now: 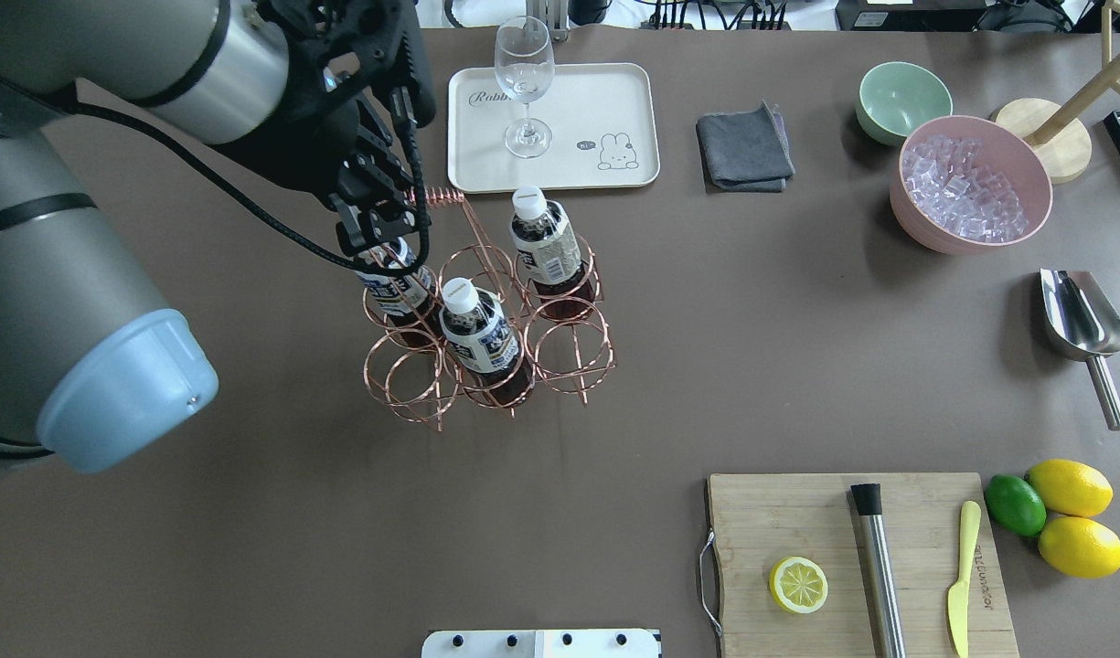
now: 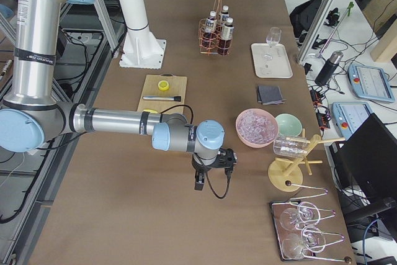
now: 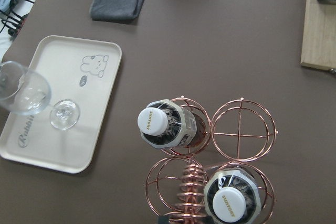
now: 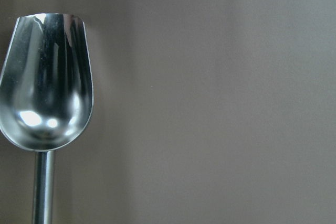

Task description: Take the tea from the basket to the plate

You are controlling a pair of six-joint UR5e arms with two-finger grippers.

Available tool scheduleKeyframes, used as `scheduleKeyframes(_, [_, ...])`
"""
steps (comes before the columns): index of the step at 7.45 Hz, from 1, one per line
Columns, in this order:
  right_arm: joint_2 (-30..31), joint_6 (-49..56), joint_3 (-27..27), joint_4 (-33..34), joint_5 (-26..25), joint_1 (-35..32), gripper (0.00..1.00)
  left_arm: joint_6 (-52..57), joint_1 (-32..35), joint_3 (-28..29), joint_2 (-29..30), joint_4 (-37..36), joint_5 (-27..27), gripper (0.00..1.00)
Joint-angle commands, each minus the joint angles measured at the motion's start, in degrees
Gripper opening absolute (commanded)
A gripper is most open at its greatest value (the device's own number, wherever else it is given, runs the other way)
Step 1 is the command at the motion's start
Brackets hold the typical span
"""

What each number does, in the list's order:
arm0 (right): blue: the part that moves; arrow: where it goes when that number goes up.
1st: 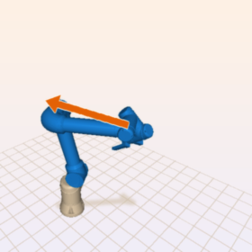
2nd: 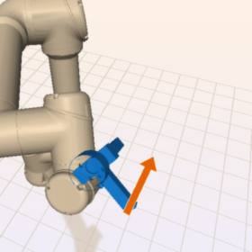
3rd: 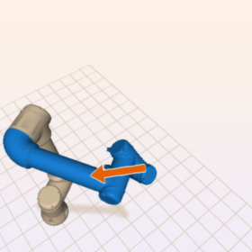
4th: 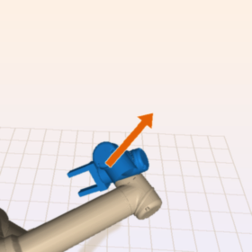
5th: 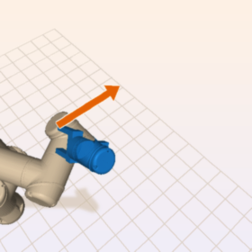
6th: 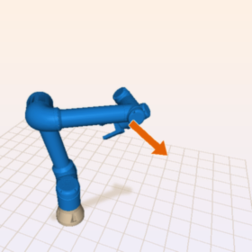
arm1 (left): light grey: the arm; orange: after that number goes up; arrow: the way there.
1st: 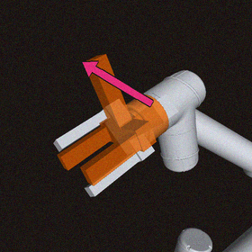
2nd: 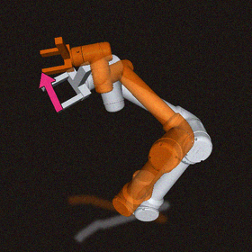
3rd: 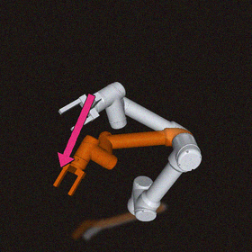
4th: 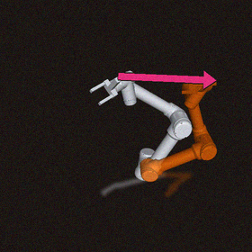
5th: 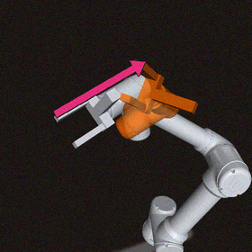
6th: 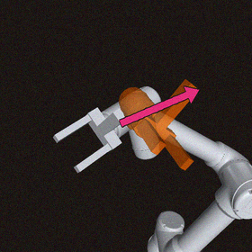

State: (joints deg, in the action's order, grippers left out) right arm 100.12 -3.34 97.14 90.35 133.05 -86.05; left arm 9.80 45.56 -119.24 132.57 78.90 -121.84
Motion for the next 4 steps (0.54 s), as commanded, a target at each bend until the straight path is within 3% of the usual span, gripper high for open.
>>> scheduleKeyframes(1, [0.07,-0.09,0.41,-0.18,0.02,-0.08,0.99,-3.99,-8.18,1.81,5.31,-0.07,4.93,0.00])
scheduleKeyframes(4, [-1.06,-0.26,0.06,-0.27,-0.07,-0.08,1.00,-4.70,-10.40,3.22,6.74,0.37,6.44,0.00])
